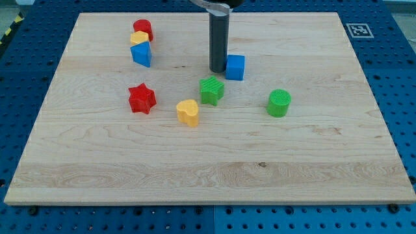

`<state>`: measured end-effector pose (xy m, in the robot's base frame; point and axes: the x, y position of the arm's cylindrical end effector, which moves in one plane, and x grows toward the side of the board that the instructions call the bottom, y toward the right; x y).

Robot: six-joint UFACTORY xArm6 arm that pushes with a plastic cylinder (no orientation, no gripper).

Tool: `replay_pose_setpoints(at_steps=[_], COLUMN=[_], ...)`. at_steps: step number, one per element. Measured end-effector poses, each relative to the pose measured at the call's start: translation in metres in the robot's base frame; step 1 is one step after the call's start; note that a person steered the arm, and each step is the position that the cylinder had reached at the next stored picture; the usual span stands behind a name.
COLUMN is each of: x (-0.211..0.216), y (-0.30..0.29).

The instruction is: Push the blue triangle towards the blue cube

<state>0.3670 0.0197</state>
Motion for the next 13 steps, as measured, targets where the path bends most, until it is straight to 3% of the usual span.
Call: replay_pose_setpoints(at_steps=[1, 5, 7, 9, 11, 13], x=[0.0, -0.01, -0.022, -0.022, -0.048, -0.048], y=[0.005, -0.204, -0.2, -0.159, -0.17, -0.152])
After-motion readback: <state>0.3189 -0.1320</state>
